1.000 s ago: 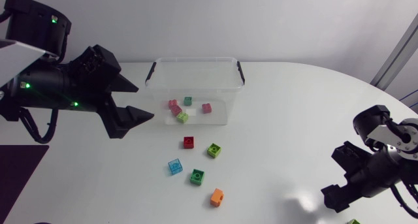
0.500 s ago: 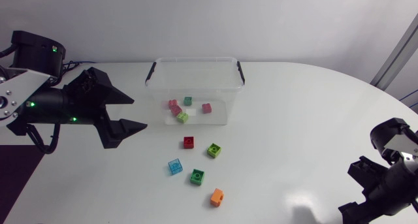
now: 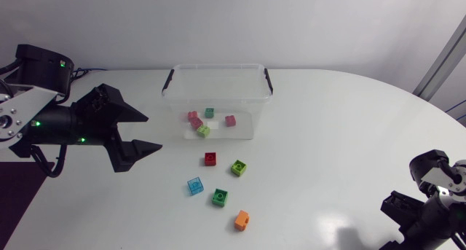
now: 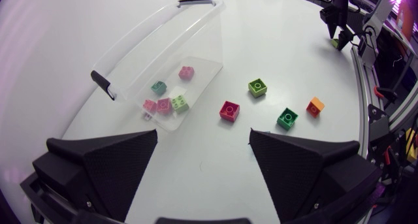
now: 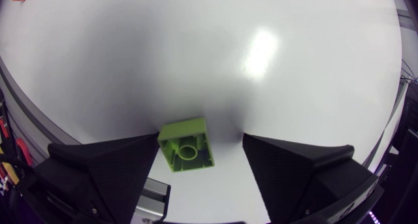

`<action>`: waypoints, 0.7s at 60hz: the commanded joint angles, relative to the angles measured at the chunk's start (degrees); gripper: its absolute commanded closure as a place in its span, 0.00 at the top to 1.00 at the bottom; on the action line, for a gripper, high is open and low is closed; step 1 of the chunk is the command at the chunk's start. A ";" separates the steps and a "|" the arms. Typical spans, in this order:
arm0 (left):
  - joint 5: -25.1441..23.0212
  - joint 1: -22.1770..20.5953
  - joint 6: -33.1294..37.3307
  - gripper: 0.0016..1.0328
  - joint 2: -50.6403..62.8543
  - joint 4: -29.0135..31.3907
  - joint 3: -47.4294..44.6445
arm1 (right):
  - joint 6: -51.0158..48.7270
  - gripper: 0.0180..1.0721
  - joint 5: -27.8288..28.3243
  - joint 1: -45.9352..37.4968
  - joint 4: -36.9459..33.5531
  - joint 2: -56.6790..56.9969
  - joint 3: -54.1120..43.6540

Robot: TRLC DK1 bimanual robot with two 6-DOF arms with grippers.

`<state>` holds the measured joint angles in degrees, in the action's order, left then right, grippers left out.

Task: Place the duplo bricks in the container

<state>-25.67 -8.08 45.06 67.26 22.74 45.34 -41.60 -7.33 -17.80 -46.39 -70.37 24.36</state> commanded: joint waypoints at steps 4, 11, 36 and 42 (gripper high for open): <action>0.45 -1.86 0.38 0.95 -0.12 -0.15 -1.13 | -3.83 0.26 2.06 -0.65 1.66 -1.70 -0.54; 0.71 -2.73 0.21 0.95 0.06 -0.24 -1.57 | -4.10 0.18 3.29 -1.01 0.95 -1.53 0.78; 3.96 -10.38 3.55 0.95 11.66 -5.43 -6.85 | 9.79 0.18 10.85 16.04 -6.96 -0.82 24.24; 3.87 -11.08 4.86 0.95 17.99 -8.77 -6.76 | 13.83 0.18 12.43 21.05 -6.26 -4.43 30.04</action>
<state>-21.98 -18.48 47.27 80.44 15.84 39.83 -32.16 4.16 0.19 -52.29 -71.70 50.76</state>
